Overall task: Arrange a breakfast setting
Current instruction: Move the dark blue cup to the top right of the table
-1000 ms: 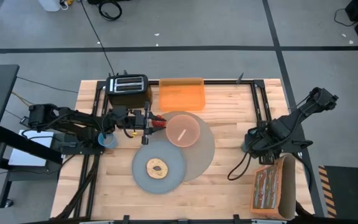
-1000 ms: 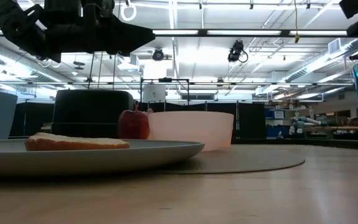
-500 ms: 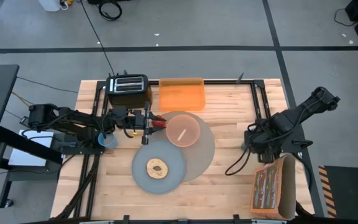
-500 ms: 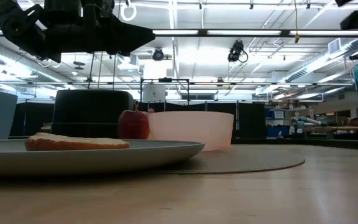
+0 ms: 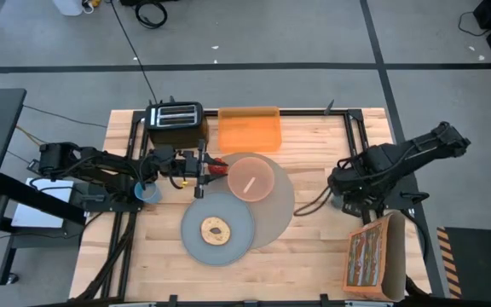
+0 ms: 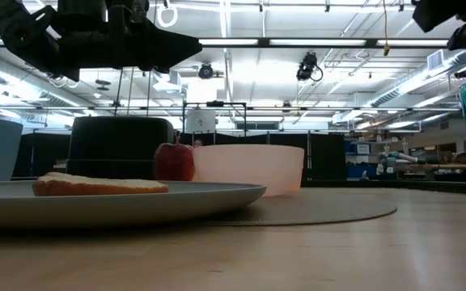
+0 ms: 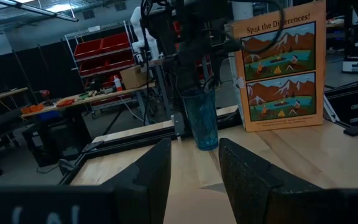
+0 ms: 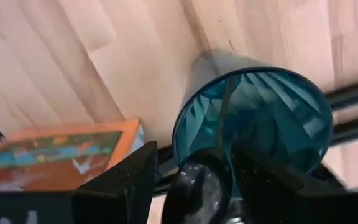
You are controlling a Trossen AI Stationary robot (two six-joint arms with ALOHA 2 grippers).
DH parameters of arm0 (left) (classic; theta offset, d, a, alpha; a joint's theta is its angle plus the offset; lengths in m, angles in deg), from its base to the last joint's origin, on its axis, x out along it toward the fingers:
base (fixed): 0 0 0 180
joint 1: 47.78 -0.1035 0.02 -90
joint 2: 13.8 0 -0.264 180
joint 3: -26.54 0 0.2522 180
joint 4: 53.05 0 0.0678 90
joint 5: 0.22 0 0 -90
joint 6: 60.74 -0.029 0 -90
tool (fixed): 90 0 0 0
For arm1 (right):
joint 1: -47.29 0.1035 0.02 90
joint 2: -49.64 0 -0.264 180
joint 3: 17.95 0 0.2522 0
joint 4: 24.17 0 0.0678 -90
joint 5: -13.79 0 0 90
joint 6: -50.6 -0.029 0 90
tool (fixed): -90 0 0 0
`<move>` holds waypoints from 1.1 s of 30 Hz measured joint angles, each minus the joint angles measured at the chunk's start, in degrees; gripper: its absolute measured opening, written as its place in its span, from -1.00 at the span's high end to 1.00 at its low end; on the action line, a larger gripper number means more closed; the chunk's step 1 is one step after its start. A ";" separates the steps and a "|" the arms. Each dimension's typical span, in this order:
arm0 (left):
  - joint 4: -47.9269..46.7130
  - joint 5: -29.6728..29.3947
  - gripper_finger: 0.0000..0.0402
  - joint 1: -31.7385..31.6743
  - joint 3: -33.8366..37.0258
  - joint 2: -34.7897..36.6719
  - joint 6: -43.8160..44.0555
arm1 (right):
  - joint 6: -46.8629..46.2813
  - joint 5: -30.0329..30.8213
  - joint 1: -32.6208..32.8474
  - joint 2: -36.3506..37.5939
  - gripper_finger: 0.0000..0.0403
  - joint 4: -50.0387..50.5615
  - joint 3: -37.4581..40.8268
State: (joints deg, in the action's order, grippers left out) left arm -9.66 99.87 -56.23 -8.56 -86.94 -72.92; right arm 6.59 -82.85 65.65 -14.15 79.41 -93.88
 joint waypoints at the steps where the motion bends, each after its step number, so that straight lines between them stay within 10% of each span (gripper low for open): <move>1: 0.01 0.00 0.29 0.00 0.00 0.00 0.00 | -1.24 0.13 -0.50 0.00 -0.05 -0.19 0.00; 13: 0.04 1.46 0.29 0.04 0.00 0.00 2.12 | -8.37 -0.07 -4.04 -0.02 0.20 -10.98 6.77; 24: 0.02 0.65 0.29 -3.38 0.00 0.02 7.13 | -16.62 1.91 -8.15 0.05 0.91 -9.93 7.92; 33: -0.03 0.64 0.29 -5.08 0.00 0.02 7.19 | -14.04 7.48 -17.03 -1.19 0.92 -10.26 3.29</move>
State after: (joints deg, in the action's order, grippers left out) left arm -9.69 100.50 -61.31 -8.56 -86.92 -65.73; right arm -7.44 -75.37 48.62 -15.34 69.16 -90.60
